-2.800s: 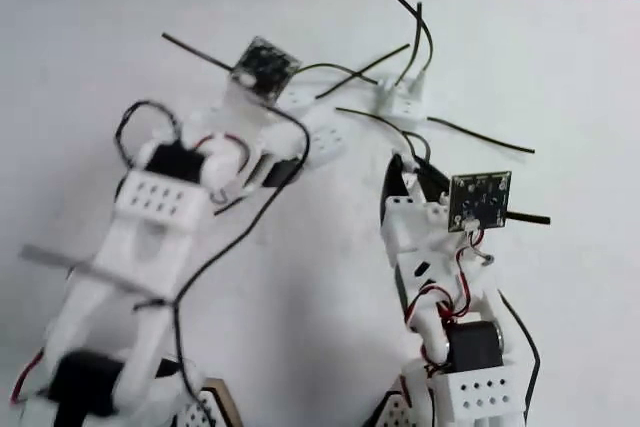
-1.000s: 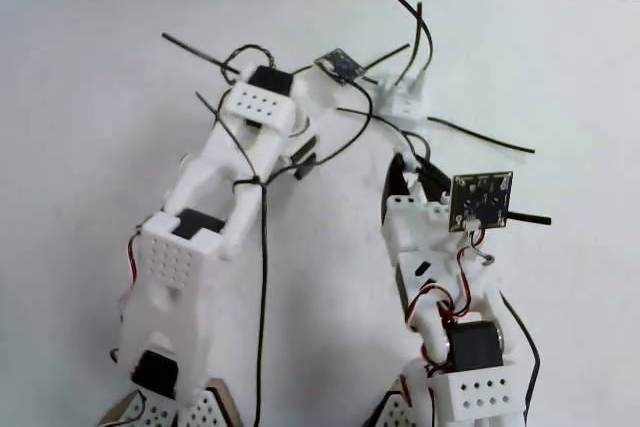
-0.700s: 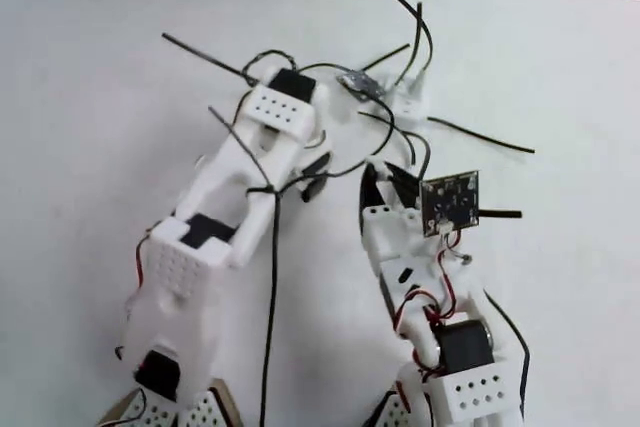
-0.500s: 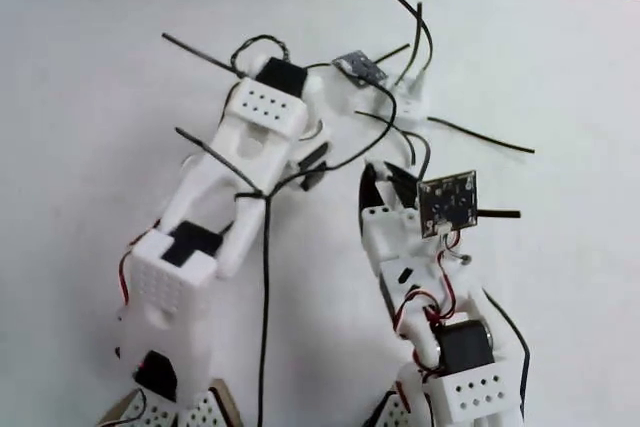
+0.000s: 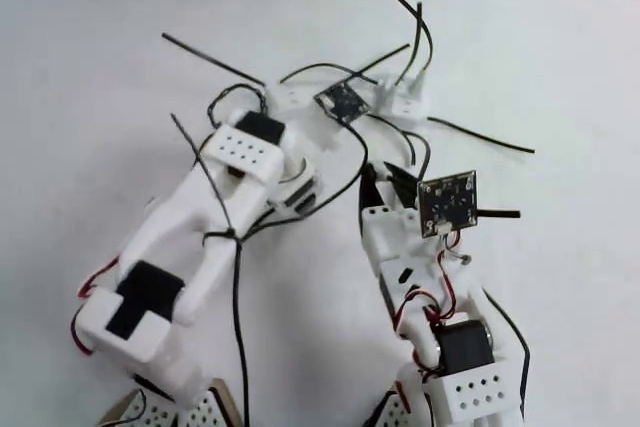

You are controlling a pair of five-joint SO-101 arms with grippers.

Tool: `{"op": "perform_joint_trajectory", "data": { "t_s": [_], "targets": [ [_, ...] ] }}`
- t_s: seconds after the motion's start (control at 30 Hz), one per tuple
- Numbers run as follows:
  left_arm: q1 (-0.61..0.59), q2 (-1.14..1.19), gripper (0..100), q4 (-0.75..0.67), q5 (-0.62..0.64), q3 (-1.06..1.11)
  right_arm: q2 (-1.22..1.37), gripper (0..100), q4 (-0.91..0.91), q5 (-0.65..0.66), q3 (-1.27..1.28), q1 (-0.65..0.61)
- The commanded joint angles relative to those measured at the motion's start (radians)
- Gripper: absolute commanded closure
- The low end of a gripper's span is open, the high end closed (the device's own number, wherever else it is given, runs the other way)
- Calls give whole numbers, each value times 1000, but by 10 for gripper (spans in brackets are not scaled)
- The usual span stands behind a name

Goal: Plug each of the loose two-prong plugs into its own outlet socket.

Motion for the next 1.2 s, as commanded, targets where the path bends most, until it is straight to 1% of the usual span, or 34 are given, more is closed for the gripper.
{"op": "perform_joint_trajectory", "data": {
  "t_s": [0.0,0.17,0.33,0.47,0.6,0.77,0.9,1.07,1.17],
  "targets": [
    [-28,-131,693,-38,9,21,-8,981,-15,12,-17,-12],
    [-45,-246,688,-32,9,49,-8,981,12,15,-18,-62],
    [-70,-420,688,-40,28,164,13,981,18,91,-15,-104],
    [-133,-616,688,-66,101,305,133,981,7,126,-48,-139],
    [-214,-816,688,-169,172,512,325,981,8,146,-138,-165],
    [-329,-1017,688,-341,236,787,564,981,8,325,-261,-208],
    [-372,-1136,688,-448,272,937,733,981,-24,446,-364,-252],
    [-374,-1248,688,-489,276,1033,955,981,-93,574,-489,-255],
    [-367,-1296,688,-489,276,1066,1092,981,-94,603,-592,-257]
  ]
}}
